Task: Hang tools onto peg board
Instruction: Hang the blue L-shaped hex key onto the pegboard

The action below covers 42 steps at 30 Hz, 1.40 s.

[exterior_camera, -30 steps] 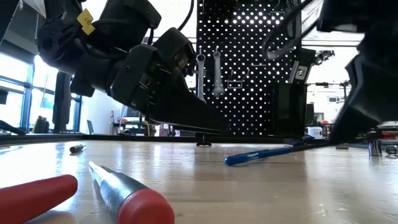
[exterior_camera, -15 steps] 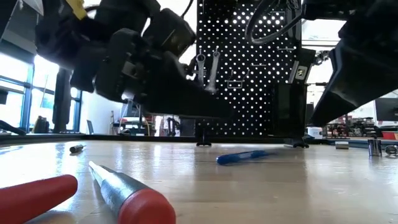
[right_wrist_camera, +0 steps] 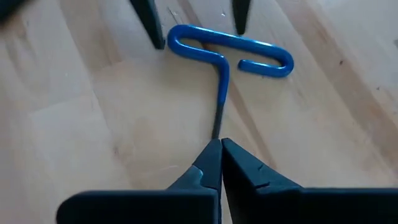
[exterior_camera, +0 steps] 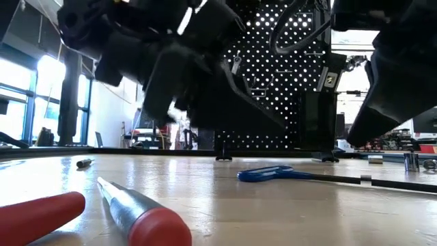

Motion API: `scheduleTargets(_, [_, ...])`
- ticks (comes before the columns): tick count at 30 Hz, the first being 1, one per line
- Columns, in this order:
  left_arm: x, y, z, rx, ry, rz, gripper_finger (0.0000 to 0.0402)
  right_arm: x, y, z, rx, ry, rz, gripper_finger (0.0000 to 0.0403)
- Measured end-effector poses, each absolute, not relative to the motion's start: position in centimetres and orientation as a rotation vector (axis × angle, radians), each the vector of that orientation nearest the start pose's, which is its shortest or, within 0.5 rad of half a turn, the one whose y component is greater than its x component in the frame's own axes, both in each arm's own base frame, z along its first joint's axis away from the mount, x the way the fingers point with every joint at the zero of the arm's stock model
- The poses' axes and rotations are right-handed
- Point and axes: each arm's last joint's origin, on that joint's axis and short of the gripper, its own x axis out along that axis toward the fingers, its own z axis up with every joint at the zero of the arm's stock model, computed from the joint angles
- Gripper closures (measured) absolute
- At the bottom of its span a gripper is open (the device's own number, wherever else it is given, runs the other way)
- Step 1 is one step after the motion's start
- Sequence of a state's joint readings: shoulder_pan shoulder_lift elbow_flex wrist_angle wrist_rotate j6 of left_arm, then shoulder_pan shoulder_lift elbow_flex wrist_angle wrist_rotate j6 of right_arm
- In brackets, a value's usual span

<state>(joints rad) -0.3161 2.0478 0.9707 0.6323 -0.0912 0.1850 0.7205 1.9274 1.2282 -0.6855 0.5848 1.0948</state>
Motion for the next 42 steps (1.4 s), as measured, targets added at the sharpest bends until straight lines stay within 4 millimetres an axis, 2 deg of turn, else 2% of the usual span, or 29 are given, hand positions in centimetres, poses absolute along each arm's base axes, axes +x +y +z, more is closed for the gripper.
scheduleTargets(3, [38.6,-12.4,9.4,0.270,0.444,-0.293,0.0192,27.4,22.7,14.9,0.175,0.947,-0.468,0.0372])
scheduleTargets(7, [39.6,-12.8,8.0,0.274,0.459,-0.297,0.0192,26.9,23.0,14.9,0.213,0.931,-0.500,0.0317])
scheduleTargets(12, [40.4,-12.9,8.3,0.270,0.439,-0.291,0.0192,26.7,23.6,13.9,0.236,0.910,-0.540,0.0267])
scheduleTargets(17, [41.1,-12.4,8.6,0.290,0.475,-0.333,0.0192,26.7,23.9,11.7,0.219,0.938,-0.564,0.0258])
scheduleTargets(25, [42.5,-10.3,9.2,0.288,0.563,-0.374,0.0192,26.9,24.1,10.2,0.227,0.907,-0.608,0.0266])
scheduleTargets(27, [42.7,-9.8,9.3,0.301,0.574,-0.372,0.0192,27.0,24.2,10.1,0.232,0.911,-0.598,0.0287])
scheduleTargets(31, [43.2,-9.1,9.6,0.322,0.580,-0.396,0.0192,27.1,24.2,10.0,0.237,0.915,-0.593,0.0365])
scheduleTargets(33, [43.3,-8.9,9.8,0.323,0.587,-0.432,0.0192,27.1,24.2,10.0,0.232,0.917,-0.591,0.0390])
scheduleTargets(42, [43.2,-8.7,9.7,0.337,0.642,-0.571,0.0192,27.2,24.1,10.0,0.190,0.925,-0.580,0.0398])
